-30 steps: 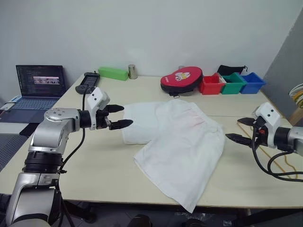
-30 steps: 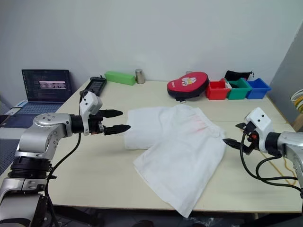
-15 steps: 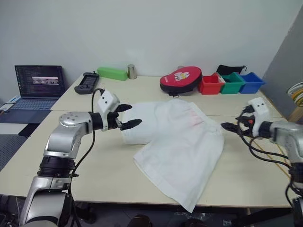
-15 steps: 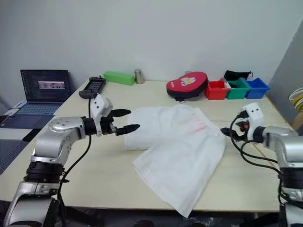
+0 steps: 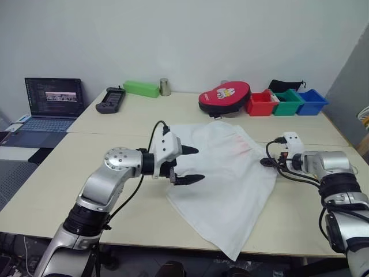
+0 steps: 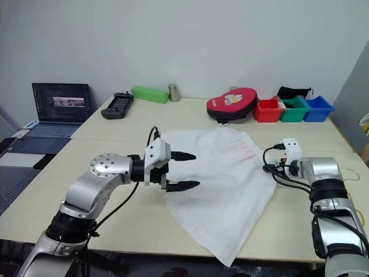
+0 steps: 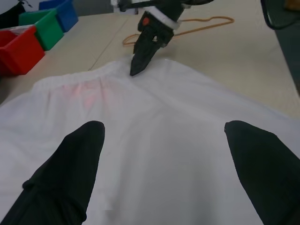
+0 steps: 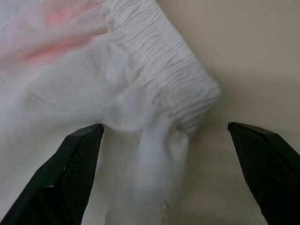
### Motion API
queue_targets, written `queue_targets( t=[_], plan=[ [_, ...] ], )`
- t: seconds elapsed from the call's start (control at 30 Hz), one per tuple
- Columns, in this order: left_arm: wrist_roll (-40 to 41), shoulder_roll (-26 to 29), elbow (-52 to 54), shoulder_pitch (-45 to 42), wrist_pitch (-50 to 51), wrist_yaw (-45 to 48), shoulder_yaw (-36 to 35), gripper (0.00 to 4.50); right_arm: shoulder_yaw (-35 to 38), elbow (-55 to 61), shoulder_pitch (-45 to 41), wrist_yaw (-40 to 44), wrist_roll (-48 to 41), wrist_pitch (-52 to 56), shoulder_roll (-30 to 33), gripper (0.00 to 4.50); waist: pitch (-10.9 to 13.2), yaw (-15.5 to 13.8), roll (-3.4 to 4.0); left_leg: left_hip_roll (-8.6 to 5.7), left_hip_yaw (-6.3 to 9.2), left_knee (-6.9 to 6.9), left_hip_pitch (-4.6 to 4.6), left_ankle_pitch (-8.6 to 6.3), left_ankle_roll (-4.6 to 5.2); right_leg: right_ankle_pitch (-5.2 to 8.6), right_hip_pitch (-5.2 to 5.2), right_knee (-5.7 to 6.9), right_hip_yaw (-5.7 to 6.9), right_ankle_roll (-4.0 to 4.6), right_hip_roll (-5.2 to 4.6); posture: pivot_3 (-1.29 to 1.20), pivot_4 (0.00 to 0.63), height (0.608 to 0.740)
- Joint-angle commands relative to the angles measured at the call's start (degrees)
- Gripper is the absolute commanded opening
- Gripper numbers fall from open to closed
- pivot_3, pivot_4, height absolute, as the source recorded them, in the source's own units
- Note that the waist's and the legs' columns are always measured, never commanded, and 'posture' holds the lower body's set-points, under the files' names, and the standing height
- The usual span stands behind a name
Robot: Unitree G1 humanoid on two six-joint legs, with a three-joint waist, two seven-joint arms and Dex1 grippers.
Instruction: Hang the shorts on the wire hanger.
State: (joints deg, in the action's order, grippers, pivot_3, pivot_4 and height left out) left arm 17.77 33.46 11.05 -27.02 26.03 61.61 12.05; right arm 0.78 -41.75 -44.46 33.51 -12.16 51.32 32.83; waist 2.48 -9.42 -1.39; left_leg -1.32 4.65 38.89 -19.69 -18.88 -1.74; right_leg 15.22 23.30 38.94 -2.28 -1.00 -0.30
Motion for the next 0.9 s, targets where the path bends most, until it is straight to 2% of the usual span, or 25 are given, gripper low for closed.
queue_targets(
  t=[0.03,0.33,0.47,0.53,0.7,0.8,0.9],
  plan=[
    [-0.26,0.07,0.11,-1.26,-1.13,-0.56,-0.80,4.37,3.54,-0.98,-2.39,-0.47,-1.21,0.28,0.47,3.54,-0.01,-0.02,0.01,0.00,0.00,0.00,0.00,0.00,0.00,0.00,0.00,0.00,0.00,0.00,0.00,0.34,0.000,0.740],
    [-0.78,1.03,-2.01,-0.73,-2.25,-0.46,-1.34,4.37,7.54,-0.37,-0.83,-2.30,-1.56,3.26,1.74,1.15,-0.01,0.08,0.02,-0.02,-0.01,0.00,0.01,0.00,0.00,0.00,0.00,0.00,0.00,0.00,0.05,0.32,0.000,0.740],
    [-1.14,1.22,-3.19,-0.41,-2.90,-0.70,-1.62,4.37,10.52,8.30,4.08,-3.29,-3.58,10.54,2.88,0.25,-0.01,0.04,0.03,-0.01,0.00,0.00,-0.01,0.00,0.00,0.00,0.00,-0.01,0.00,0.01,0.05,0.31,0.000,0.740],
    [-1.21,1.17,-3.52,-0.32,-3.11,-0.74,-1.70,4.37,11.62,13.43,6.81,-3.72,-4.80,14.14,3.13,0.06,-0.03,-0.04,0.06,0.00,0.03,0.00,-0.04,0.00,0.00,0.00,0.00,-0.03,0.02,0.01,0.04,0.31,0.000,0.740],
    [-1.19,1.29,-4.64,0.29,-3.91,-0.74,-1.95,4.37,18.33,31.54,15.48,-6.66,-8.92,28.42,2.05,0.06,-0.04,0.02,0.07,0.01,0.08,0.00,-0.05,0.00,0.01,0.00,0.00,-0.02,0.06,0.00,0.04,0.29,0.000,0.740],
    [-1.06,1.99,-4.49,1.08,-3.93,-0.32,-2.02,4.37,23.61,42.25,19.49,-9.90,-9.11,37.78,-0.98,0.06,-0.08,0.07,0.13,0.00,0.06,0.00,-0.04,0.00,0.01,0.00,-0.01,0.00,0.04,0.00,0.04,0.28,0.000,0.740],
    [-0.97,2.53,-4.21,1.56,-3.78,0.02,-2.10,4.37,27.54,50.70,24.37,-14.26,-10.78,41.17,-5.10,0.06,-0.10,0.18,0.12,0.00,0.05,0.00,-0.01,0.00,0.02,0.00,-0.02,0.01,0.03,0.00,0.09,0.27,0.000,0.740]
  ],
)
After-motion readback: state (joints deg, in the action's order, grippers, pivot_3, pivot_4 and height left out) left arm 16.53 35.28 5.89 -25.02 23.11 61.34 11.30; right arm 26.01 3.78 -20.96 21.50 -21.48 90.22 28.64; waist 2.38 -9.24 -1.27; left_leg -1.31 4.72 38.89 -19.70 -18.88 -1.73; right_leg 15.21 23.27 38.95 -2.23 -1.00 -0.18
